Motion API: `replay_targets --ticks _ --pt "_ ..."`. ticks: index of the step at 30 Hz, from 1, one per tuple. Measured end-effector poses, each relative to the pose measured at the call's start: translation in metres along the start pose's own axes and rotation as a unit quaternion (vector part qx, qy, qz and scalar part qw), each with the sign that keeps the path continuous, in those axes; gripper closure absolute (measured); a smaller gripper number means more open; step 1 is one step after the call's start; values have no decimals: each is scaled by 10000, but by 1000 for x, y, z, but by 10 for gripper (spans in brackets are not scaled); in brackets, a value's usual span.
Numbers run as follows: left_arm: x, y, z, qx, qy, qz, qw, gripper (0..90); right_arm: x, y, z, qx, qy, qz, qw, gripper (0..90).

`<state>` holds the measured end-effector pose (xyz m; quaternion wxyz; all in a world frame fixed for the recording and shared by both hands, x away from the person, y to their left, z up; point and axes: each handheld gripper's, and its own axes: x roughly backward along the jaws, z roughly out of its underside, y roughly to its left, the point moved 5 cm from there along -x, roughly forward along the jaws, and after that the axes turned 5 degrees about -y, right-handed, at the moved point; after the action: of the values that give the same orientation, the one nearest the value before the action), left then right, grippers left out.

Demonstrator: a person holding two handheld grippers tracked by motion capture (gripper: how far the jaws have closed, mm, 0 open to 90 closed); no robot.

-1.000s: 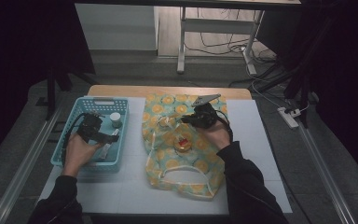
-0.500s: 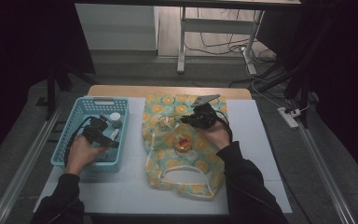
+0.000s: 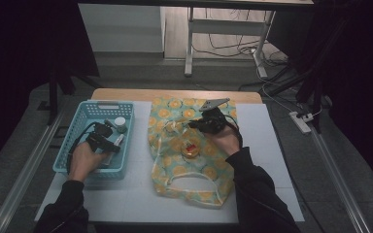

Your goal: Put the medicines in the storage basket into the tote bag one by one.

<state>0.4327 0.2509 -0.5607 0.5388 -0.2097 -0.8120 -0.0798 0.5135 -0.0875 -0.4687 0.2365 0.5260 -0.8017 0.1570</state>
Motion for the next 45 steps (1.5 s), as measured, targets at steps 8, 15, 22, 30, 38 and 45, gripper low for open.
replay_targets --ticks 8,15,22,30,38,45 --pt "0 1 0 70 -7 71 10000 722 0 0 0 5 5 3 10000 900" --pt "1 1 -1 284 16 90 9996 726 0 0 0 5 -9 8 10000 900" --pt "4 2 -3 342 -109 76 9993 727 0 -1 0 -8 -12 19 10000 900" --pt "15 5 -6 485 -378 38 9981 727 1 -1 0 -3 -18 21 10000 900" --pt "29 6 -10 486 -710 124 9962 727 1 -1 0 3 -26 20 10000 900" --pt "42 4 -13 650 -915 313 9932 728 2 -1 -1 0 -44 19 10000 900"
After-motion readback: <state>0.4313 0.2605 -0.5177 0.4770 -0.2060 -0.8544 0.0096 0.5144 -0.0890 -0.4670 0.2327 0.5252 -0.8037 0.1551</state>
